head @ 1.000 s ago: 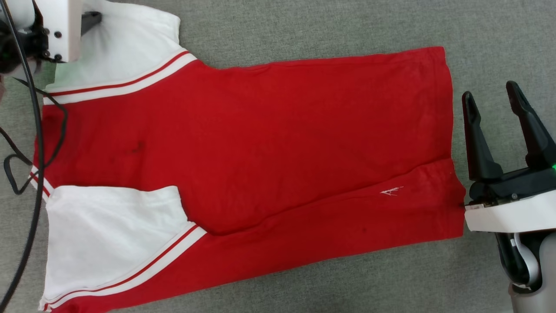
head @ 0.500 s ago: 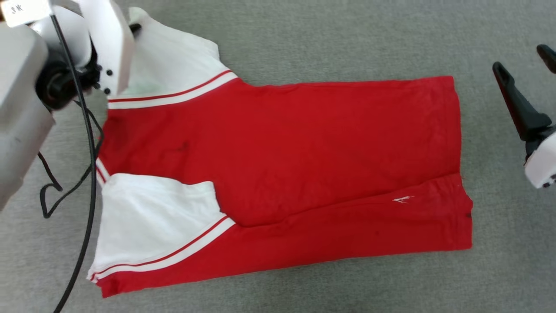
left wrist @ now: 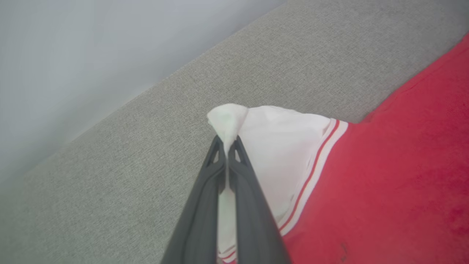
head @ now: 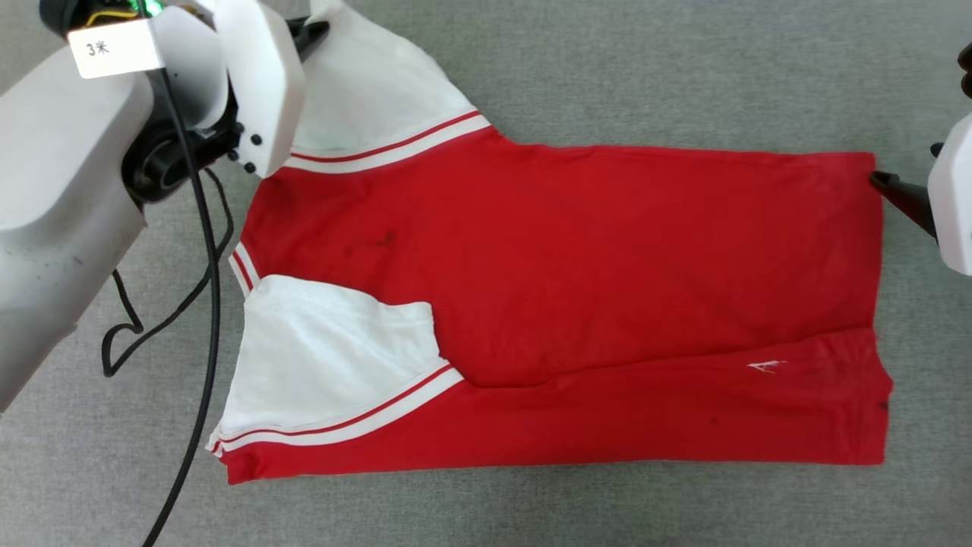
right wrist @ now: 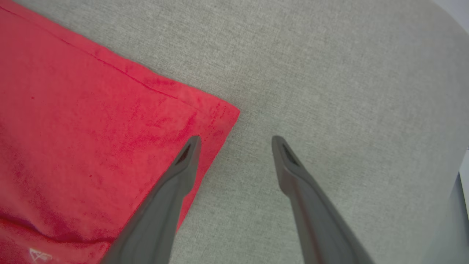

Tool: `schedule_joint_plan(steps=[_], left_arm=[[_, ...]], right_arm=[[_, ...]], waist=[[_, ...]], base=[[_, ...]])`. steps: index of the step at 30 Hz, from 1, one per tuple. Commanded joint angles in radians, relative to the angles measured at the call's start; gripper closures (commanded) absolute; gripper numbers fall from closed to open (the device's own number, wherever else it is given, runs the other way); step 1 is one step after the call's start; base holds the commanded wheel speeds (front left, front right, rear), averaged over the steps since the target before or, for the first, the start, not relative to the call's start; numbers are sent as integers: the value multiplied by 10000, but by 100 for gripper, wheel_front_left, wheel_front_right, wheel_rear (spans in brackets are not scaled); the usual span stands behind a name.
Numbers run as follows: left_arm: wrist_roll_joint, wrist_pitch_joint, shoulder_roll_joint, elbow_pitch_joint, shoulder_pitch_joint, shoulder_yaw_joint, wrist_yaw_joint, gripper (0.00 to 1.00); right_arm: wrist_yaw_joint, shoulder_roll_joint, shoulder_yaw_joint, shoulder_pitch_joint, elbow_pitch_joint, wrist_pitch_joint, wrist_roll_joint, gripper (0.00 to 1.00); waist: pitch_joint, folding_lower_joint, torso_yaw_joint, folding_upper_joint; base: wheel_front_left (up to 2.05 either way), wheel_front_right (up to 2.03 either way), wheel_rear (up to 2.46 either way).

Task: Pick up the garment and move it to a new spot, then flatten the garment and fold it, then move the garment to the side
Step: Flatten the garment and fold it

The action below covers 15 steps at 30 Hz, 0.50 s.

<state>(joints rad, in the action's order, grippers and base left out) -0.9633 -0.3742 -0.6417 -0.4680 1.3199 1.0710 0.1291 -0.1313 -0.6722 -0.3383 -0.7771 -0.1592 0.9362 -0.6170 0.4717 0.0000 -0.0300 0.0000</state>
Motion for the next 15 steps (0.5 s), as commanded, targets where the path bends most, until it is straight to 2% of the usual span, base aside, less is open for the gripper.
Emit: schedule_joint_plan(steps=[1,6,10,13,14,15], left_arm=[[39,78,65,66,80,53,4,100],[119,198,101,299,305,101,5,100],[162,358,87,330,357,164,5,100],[168,444,51,277,370,206,5,100],[139,502,21,221,345,229,5,100],[134,532,10,192,326,248,6,100]], right_arm=[[11,87,-124,-253,-187,57,30,0],[12,520,-615,-636,-1321,-55,134,0],[8,527,-1613,-362,-2029,135,107,0],[8,526,-1973,-212,-2430,-43,-99,0],[8,516,-2061,-256,-2596,-339,-218,4],[9,485,-2102,-312,-2628,-544,-234,68]], waist=[[154,0,147,0],[466,0,353,0],[620,0,450,0],[662,0,460,0],[642,0,439,0],[613,0,427,0]], base=[[0,0,0],[0,0,0],[0,0,0],[0,0,0],[0,0,0],[0,0,0]])
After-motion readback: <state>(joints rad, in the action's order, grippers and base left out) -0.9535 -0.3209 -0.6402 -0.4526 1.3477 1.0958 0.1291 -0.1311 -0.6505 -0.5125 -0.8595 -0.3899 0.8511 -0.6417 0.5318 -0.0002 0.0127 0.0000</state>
